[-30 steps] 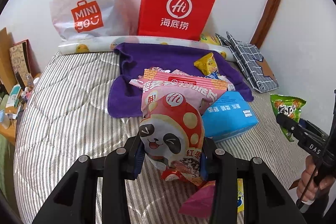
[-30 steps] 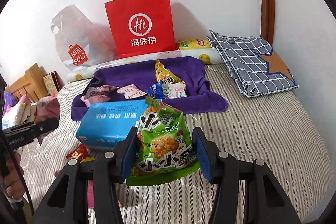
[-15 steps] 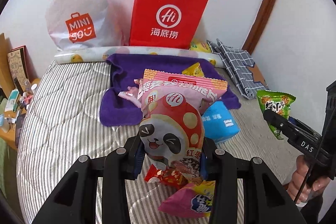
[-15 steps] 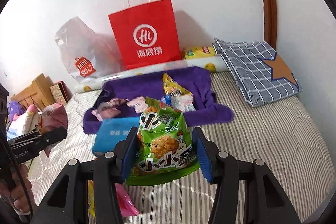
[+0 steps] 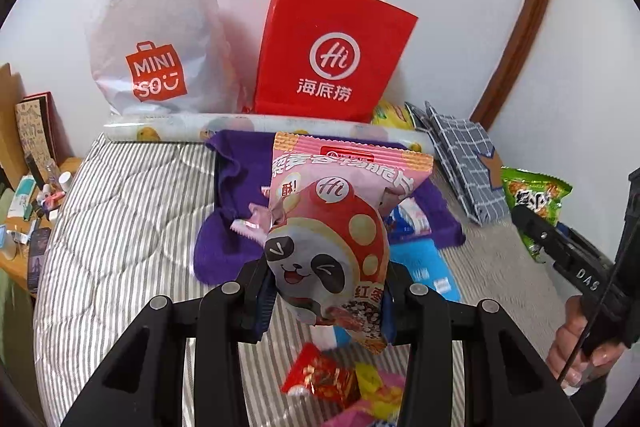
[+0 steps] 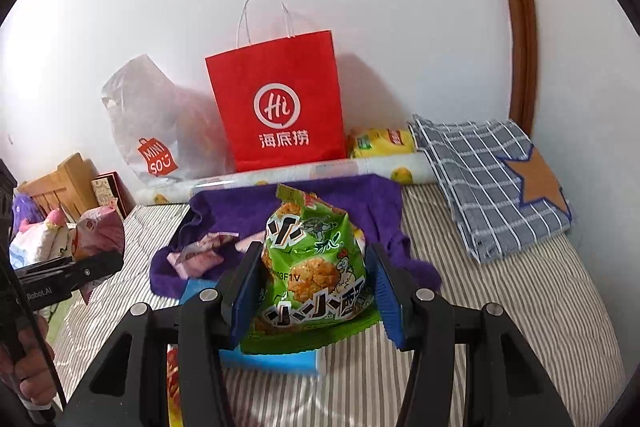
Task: Organize snacks
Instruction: 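Lift both held bags and carry them toward the purple towel, then lower both bags onto the purple towel and open both tools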
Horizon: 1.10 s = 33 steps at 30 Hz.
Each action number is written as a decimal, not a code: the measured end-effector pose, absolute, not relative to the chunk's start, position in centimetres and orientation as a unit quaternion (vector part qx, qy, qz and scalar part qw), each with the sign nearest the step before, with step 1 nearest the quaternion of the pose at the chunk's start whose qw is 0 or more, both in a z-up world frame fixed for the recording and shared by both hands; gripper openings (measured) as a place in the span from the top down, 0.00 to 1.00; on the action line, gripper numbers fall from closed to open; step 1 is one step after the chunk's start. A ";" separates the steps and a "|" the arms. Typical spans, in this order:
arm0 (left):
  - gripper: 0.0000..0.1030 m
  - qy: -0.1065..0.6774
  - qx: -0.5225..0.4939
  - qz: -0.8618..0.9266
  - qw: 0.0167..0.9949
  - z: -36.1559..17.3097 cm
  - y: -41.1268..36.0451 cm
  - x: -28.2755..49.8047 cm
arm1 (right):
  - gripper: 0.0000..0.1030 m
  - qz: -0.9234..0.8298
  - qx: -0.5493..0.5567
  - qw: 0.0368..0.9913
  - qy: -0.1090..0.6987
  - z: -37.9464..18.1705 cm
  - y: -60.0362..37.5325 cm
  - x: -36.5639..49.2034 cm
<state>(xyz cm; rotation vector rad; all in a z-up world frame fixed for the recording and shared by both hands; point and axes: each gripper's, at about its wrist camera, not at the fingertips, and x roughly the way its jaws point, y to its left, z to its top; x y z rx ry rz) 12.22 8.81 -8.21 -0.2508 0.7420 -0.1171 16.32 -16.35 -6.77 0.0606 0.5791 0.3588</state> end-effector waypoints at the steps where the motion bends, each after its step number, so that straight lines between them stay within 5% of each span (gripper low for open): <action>1: 0.60 0.361 -0.122 -0.054 0.923 -8.2 8.9 12.7 | 0.52 0.174 0.025 0.942 0.288 -7.0 -16.1 17.2; 33: 0.60 0.417 -0.153 -0.027 0.896 -14.2 11.6 28.0 | 0.52 0.184 -0.001 0.914 0.361 -13.9 -12.4 32.4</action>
